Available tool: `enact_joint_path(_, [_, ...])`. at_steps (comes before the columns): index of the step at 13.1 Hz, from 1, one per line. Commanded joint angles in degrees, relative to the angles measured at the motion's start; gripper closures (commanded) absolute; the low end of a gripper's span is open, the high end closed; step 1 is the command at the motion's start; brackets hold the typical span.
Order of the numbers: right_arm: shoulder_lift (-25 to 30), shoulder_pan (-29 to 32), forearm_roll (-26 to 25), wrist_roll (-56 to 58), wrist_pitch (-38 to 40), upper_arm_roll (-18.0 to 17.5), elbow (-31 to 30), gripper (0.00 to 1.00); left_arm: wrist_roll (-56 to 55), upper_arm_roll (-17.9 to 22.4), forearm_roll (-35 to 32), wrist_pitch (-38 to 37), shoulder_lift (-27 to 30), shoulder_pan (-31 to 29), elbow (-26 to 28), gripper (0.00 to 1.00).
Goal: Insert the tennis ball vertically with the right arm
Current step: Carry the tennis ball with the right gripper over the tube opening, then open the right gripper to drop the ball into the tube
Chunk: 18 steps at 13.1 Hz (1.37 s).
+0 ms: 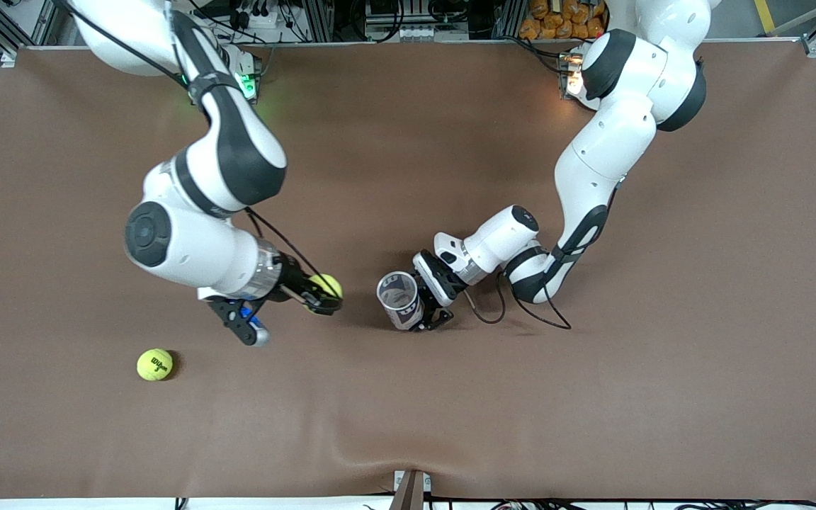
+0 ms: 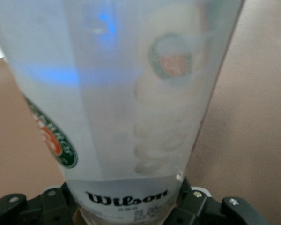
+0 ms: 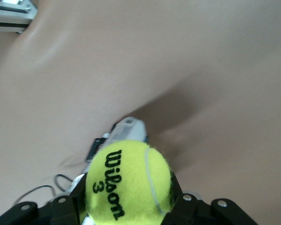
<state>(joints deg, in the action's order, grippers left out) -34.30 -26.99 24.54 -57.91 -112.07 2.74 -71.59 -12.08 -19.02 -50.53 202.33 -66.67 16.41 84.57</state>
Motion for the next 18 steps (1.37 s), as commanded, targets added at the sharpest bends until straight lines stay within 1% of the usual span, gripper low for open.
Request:
enact_joint_path(1, [-2.0, -3.1, 1.4, -5.5, -0.8, 0.6, 2.8, 0.48, -0.7, 0.0, -2.6, 1.3, -0.5, -0.8, -0.4, 0.21])
enact_joint_path(4, [-3.6, -6.3, 1.3, -11.2, -5.1, 0.6, 2.9, 0.48, -0.7, 0.0, -2.8, 1.3, -0.4, -1.0, -0.4, 0.21])
enact_joint_path(10, [-5.5, -8.6, 1.2, -13.9, -9.6, 0.6, 2.9, 0.47, -0.7, 0.0, -2.8, 1.3, -0.4, -1.0, -0.4, 0.21])
enact_joint_path(12, [-6.0, -8.8, 1.2, -14.0, -9.8, 0.6, 2.9, 0.42, -0.7, 0.0, -2.9, 1.3, -0.4, -1.1, -0.4, 0.21])
enact_joint_path(13, [-6.1, -9.0, 1.1, -14.0, -10.4, 0.6, 2.9, 0.36, -0.7, 0.0, -3.3, 1.3, -0.4, -1.1, -0.3, 0.21])
enact_joint_path(14, [-6.5, -9.7, 0.6, -14.0, -10.4, 0.7, 2.7, 0.24, -0.7, 0.0, -4.3, 1.2, -0.5, -1.5, -0.4, 0.21])
enact_joint_path(15, [-6.6, -10.4, 0.3, -14.1, -10.4, 0.9, 2.5, 0.01, -0.7, 0.0, -5.0, 1.3, -0.5, -2.2, -0.3, 0.21])
enact_joint_path(18, [-6.6, -10.4, -0.9, -14.0, -10.3, 0.9, 2.4, 0.0, -0.7, 0.0, -5.8, 1.3, -0.4, -2.3, -0.5, 0.21])
